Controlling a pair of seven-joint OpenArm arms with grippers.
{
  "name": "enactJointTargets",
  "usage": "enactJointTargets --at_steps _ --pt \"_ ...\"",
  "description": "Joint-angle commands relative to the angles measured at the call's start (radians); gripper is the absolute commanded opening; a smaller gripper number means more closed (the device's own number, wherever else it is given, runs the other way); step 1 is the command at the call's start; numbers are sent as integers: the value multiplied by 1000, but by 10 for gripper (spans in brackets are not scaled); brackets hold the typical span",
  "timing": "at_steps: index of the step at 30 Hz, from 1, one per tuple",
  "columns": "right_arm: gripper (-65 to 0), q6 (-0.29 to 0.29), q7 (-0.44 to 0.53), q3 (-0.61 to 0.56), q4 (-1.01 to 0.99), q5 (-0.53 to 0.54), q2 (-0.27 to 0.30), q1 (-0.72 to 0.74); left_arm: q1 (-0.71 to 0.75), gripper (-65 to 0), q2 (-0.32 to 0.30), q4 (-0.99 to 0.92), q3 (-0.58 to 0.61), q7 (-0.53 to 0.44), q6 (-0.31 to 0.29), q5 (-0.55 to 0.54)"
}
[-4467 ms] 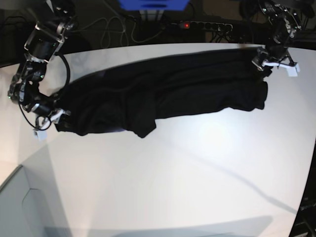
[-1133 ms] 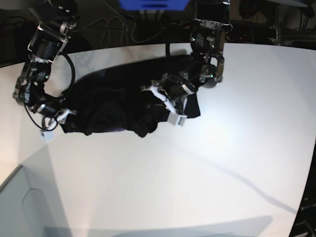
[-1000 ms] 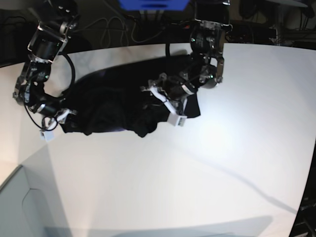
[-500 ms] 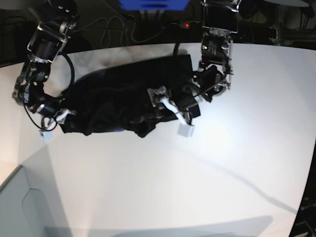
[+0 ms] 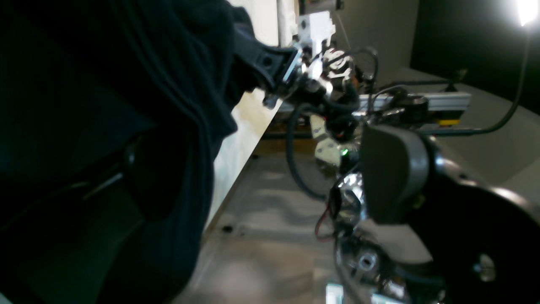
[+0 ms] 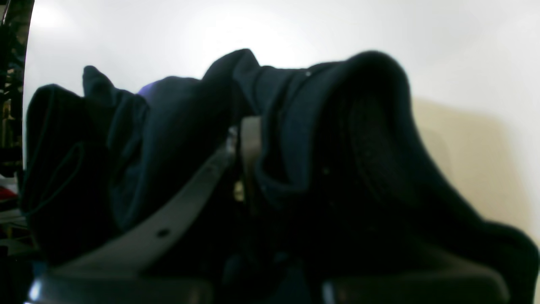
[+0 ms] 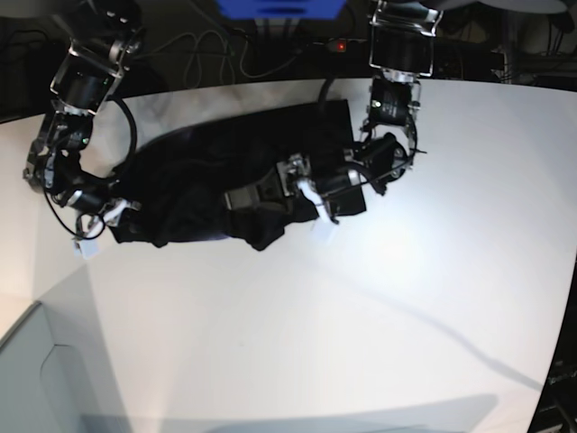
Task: Fold the T-shirt properly
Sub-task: 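Carry the shirt end with the left gripper inward toward the right gripper, then lay the folded end onto the shirt and open the left gripper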
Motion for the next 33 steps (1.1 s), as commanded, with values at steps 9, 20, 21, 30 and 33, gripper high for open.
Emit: enactJointTargets --at_steps 9,20,21,30,33 --pt "-609 14 14 1 13 26 8 16 -127 -5 49 -151 -50 -220 0 122" --pt "-609 14 13 0 15 26 -18 16 -207 -5 55 -209 79 -224 0 57" --pt "-609 14 13 0 15 26 -18 16 -205 -5 54 -184 90 -224 0 34" --pt "-609 14 14 0 15 26 -17 17 -204 -5 71 -198 183 -240 1 96" --pt "-609 14 14 4 18 26 -12 19 -173 -5 29 -126 105 -227 1 92"
